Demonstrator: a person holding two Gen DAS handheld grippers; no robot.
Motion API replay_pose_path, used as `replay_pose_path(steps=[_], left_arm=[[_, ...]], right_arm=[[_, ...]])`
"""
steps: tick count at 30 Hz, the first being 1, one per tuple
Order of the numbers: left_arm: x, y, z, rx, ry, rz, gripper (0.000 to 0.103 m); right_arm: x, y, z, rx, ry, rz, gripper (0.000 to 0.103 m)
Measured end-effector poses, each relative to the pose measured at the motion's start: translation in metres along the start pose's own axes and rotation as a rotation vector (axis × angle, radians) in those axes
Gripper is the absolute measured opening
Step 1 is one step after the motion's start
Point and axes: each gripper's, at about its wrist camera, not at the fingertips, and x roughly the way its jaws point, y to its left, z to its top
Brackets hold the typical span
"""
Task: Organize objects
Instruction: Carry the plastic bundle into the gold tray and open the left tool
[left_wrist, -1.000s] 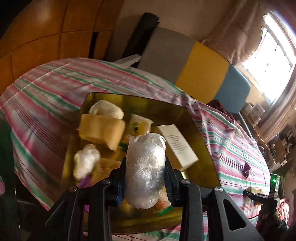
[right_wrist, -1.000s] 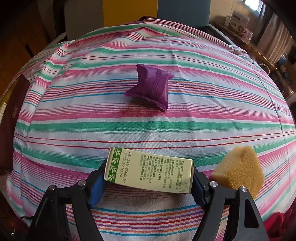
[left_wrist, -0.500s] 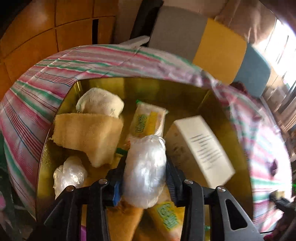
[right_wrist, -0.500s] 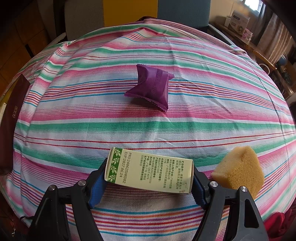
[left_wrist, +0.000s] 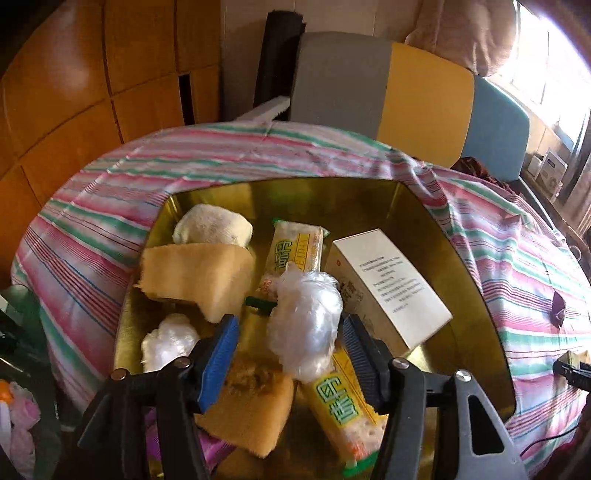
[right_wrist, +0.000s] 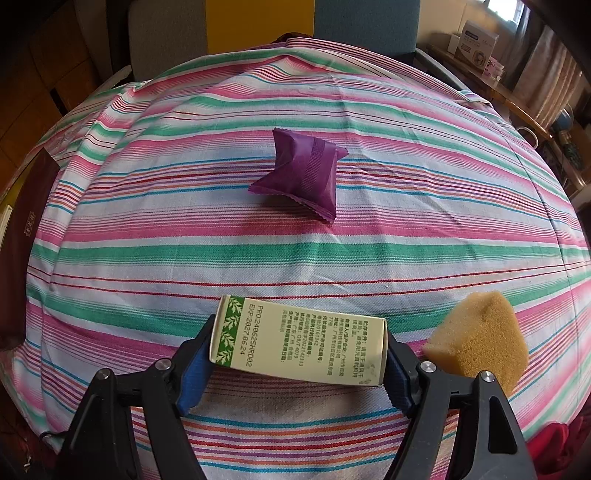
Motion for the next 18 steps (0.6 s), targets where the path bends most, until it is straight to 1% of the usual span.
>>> replay_pose_path(steps=[10, 14, 18], left_arm=[[-0.041, -0.003, -0.006, 0.044, -0.101, 0.004, 0.061], [-0.051, -0.003, -0.009, 0.046, -0.117, -0.007, 0.062], [-0.056, 0.0, -0.012, 0.04, -0.116, -0.019, 0.062]], right_arm=[[-0.001, 0.002, 0.001, -0.006, -0.009, -0.012, 0.077], [-0.001, 0.002, 0.0, 0.0, -0.013, -0.011, 0.076], [-0.002, 0.003, -0.001, 0.011, -0.022, -0.019, 0.074]])
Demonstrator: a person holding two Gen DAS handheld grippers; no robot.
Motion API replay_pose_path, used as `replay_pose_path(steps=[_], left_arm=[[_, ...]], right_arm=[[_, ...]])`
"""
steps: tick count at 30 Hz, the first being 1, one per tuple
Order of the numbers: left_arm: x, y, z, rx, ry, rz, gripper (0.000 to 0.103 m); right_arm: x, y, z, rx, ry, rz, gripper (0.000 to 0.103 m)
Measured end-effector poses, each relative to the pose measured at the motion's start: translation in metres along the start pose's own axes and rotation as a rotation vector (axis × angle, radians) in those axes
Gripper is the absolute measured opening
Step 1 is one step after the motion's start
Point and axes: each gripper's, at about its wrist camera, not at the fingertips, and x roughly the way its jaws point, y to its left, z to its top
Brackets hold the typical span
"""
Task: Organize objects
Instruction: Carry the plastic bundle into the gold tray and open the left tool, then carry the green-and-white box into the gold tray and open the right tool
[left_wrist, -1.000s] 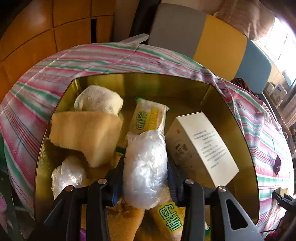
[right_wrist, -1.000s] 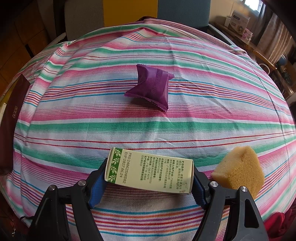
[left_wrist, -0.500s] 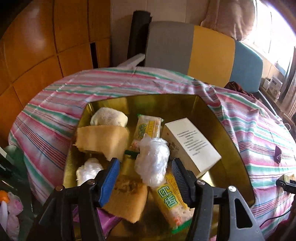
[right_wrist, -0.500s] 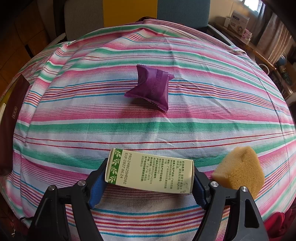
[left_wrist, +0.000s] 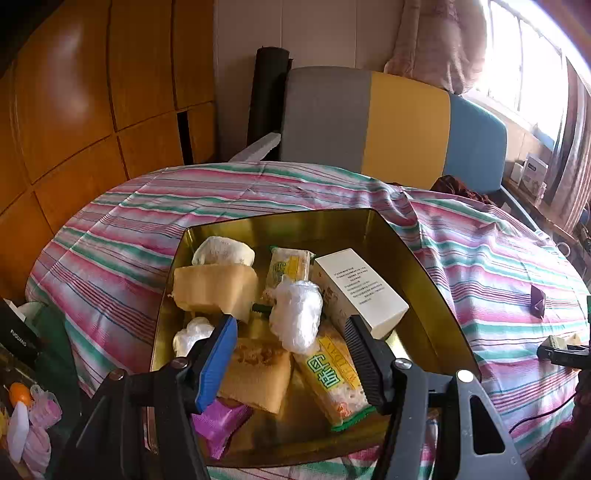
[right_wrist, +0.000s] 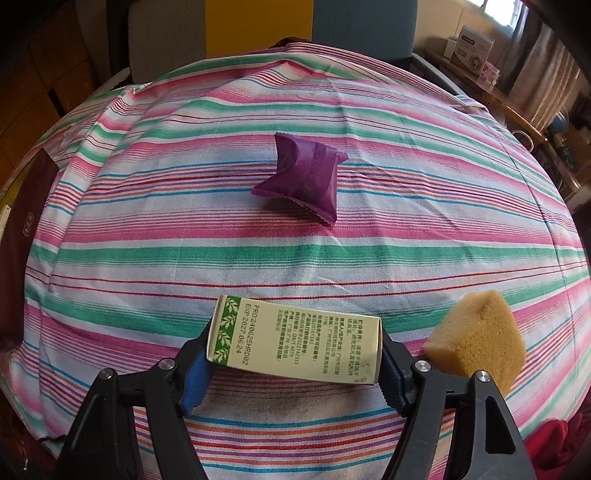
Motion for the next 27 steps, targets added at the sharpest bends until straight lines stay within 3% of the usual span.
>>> replay_pose_path(steps=[6, 10, 19, 22, 27], left_arm=[[-0.006, 0.009, -0.005, -0.014, -0.003, -0.005, 0.062], [-0.007, 0.017, -0.009, -0.028, 0.0, 0.001, 0.062], [-0.011, 0.042, -0.017, -0.095, 0.008, 0.002, 0.062], [-0.015, 0.057, -0.016, -0.135, -0.006, 0.018, 0.062], [-0.021, 0.083, -0.014, -0.199, -0.026, 0.056, 0.062]], right_arm=[[-0.013, 0.012, 0.003, 0.004, -0.03, 0.016, 0.074], [-0.038, 0.044, 0.014, -0.04, -0.084, 0.112, 0.074], [-0.096, 0.181, 0.026, -0.298, -0.166, 0.353, 0.074], [-0.111, 0.232, 0.021, -0.397, -0.142, 0.453, 0.074], [-0.115, 0.304, 0.007, -0.543, -0.089, 0.51, 0.074]])
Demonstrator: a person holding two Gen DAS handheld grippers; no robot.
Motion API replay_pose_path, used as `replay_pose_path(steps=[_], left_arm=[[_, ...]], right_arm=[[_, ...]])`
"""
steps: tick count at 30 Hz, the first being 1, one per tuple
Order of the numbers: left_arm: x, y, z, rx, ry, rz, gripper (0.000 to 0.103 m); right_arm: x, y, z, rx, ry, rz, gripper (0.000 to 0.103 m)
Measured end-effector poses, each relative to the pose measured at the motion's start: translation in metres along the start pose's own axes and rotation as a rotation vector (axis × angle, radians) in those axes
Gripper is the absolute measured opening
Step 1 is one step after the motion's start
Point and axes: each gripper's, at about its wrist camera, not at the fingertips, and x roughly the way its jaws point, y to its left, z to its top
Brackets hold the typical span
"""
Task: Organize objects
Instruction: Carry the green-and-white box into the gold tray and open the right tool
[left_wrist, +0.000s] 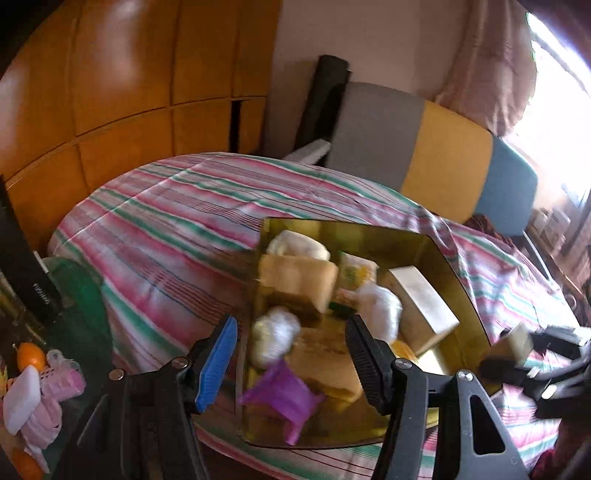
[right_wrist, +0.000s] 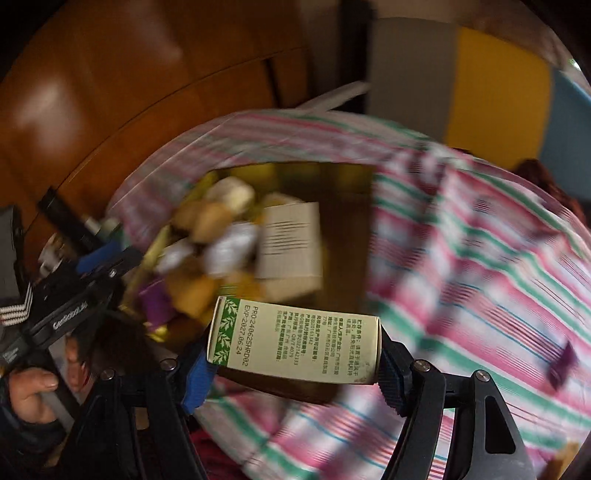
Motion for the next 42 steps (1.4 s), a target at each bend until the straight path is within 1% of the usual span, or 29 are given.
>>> replay_pose_path(steps=[2, 4, 8, 10, 11, 12, 14, 15, 16, 18, 21, 26, 32, 39, 42], left_arm=[[-0.001, 0.008, 0.002, -0.019, -0.009, 0.011, 0.062], [0.0, 0.012, 0.003, -0.03, -0.007, 0.017, 0.062], [0.006, 0.014, 0.001, -0.03, 0.007, 0.017, 0.062], [0.009, 0.012, -0.001, -0.02, 0.014, 0.016, 0.062], [0.01, 0.011, -0.002, -0.013, 0.018, 0.014, 0.065], [0.012, 0.01, -0.003, -0.008, 0.022, 0.013, 0.07], [0.012, 0.009, -0.004, -0.005, 0.022, 0.006, 0.075], [0.012, 0.008, -0.004, -0.004, 0.018, 0.004, 0.077], [0.012, 0.007, -0.004, -0.002, 0.016, 0.004, 0.079], [0.012, 0.007, -0.005, 0.001, 0.016, 0.004, 0.081], [0.011, 0.004, -0.005, 0.009, 0.013, 0.004, 0.081], [0.008, 0.0, -0.003, 0.023, 0.003, 0.002, 0.081], [0.0, -0.012, -0.002, 0.063, -0.017, -0.016, 0.081], [-0.004, -0.029, -0.006, 0.108, 0.01, -0.069, 0.081], [-0.004, -0.038, -0.008, 0.129, 0.032, -0.097, 0.081]], right_arm=[[0.019, 0.017, 0.005, -0.023, 0.047, 0.016, 0.074], [0.035, 0.024, 0.006, -0.029, 0.083, 0.019, 0.074], [0.072, 0.027, 0.009, -0.064, 0.164, -0.031, 0.074], [0.083, 0.024, 0.01, -0.075, 0.182, -0.051, 0.074], [0.089, 0.024, 0.011, -0.083, 0.193, -0.067, 0.074], [0.094, 0.021, 0.012, -0.08, 0.193, -0.063, 0.075], [0.093, 0.017, 0.012, -0.077, 0.188, -0.059, 0.075], [0.092, 0.018, 0.012, -0.089, 0.183, -0.064, 0.077], [0.092, 0.017, 0.011, -0.094, 0.184, -0.064, 0.084], [0.092, 0.014, 0.011, -0.08, 0.189, -0.06, 0.092], [0.088, 0.009, 0.006, -0.041, 0.177, -0.054, 0.092], [0.078, 0.007, 0.0, -0.023, 0.154, -0.055, 0.092], [0.059, 0.013, -0.002, -0.006, 0.099, -0.056, 0.094], [0.03, 0.014, -0.004, 0.013, 0.004, -0.063, 0.094], [0.013, 0.009, -0.011, 0.021, -0.041, -0.087, 0.094]])
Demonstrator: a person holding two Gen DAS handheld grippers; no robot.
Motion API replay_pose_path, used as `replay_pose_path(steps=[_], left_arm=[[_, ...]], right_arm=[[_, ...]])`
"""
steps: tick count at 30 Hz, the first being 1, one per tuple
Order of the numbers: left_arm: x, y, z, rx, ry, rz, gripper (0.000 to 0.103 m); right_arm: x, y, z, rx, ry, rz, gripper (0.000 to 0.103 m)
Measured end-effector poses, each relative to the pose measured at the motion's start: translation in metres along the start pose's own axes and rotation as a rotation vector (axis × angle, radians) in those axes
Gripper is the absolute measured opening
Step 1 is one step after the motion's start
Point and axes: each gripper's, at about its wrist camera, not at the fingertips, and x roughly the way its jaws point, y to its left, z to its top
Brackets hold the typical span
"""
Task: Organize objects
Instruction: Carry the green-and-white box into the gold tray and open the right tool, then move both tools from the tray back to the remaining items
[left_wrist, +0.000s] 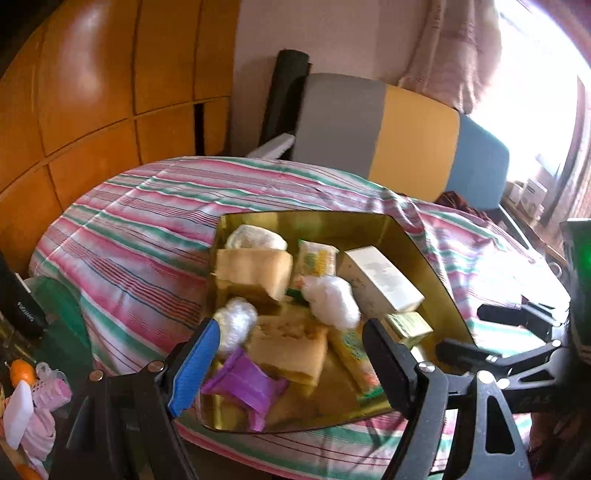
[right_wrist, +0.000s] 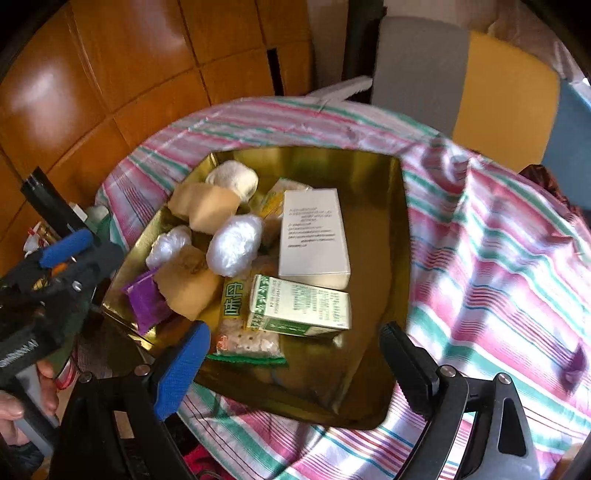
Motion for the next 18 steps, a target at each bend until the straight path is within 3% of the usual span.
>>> replay_pose_path(steps=[8, 13, 18], left_arm=[[0.003, -0.031, -0.002, 0.053, 0.026, -0.046, 0.081], [0.005, -0.059, 0.001, 0.141, 0.025, -0.088, 0.08], [0.012, -0.09, 0.005, 0.209, 0.054, -0.126, 0.073]], right_arm=[[-0.047, -0.056, -0.03, 0.146, -0.076, -0.031, 0.094], [-0.071, -0.103, -0.056, 0.222, -0.089, -0.115, 0.094], [-0.097, -0.16, -0.087, 0.343, -0.092, -0.206, 0.094]])
